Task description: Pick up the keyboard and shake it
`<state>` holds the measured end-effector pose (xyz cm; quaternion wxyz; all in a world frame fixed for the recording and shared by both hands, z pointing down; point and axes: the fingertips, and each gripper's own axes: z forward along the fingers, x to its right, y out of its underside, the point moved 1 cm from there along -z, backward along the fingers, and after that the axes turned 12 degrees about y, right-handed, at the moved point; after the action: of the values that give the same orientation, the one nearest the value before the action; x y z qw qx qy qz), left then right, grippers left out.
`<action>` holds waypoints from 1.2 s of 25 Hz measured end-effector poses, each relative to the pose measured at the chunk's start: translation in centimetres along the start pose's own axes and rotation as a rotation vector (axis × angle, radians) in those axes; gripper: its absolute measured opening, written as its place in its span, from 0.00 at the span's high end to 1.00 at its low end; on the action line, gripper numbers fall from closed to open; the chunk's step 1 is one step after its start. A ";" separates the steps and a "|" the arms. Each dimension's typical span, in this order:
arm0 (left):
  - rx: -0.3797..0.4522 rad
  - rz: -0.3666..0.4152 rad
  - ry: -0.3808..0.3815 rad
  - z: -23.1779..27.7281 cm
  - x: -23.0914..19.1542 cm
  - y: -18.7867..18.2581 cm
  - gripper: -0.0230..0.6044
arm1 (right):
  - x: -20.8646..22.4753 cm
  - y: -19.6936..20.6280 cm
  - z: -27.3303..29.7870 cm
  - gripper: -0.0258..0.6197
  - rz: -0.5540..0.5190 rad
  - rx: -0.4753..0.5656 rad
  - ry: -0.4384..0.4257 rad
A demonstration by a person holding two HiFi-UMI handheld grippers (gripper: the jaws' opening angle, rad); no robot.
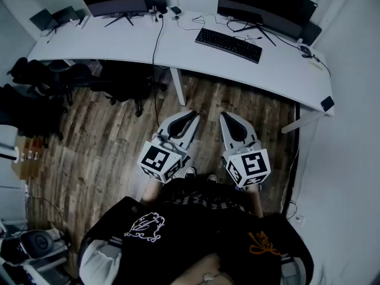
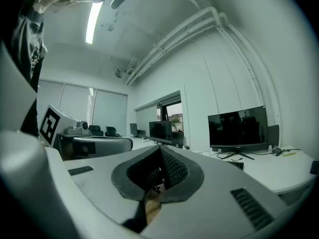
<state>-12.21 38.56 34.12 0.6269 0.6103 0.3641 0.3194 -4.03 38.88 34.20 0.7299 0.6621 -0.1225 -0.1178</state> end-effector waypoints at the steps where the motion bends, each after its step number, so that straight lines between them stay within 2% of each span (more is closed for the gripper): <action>1: -0.001 -0.002 0.001 0.0 -0.1 0.0 0.89 | 0.0 0.0 0.1 0.94 0.003 0.000 0.002; 9: -0.015 -0.015 0.008 -0.1 -1.2 0.6 0.89 | -0.1 0.4 1.0 0.94 0.028 0.011 0.031; 18: -0.029 -0.017 0.018 -2.4 -3.9 1.0 0.89 | -2.5 1.1 2.9 0.94 0.035 -0.010 0.053; 24: -0.047 -0.036 0.042 -3.7 -5.5 2.6 0.89 | -3.6 2.7 3.7 0.94 0.043 -0.051 0.089; 30: -0.045 -0.074 0.062 -2.8 -6.6 3.7 0.89 | -2.5 3.4 4.2 0.94 0.029 -0.093 0.128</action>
<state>-17.88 34.68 38.31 0.6404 0.5718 0.3984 0.3227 -7.71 36.08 37.88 0.7678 0.6318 -0.0798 -0.0701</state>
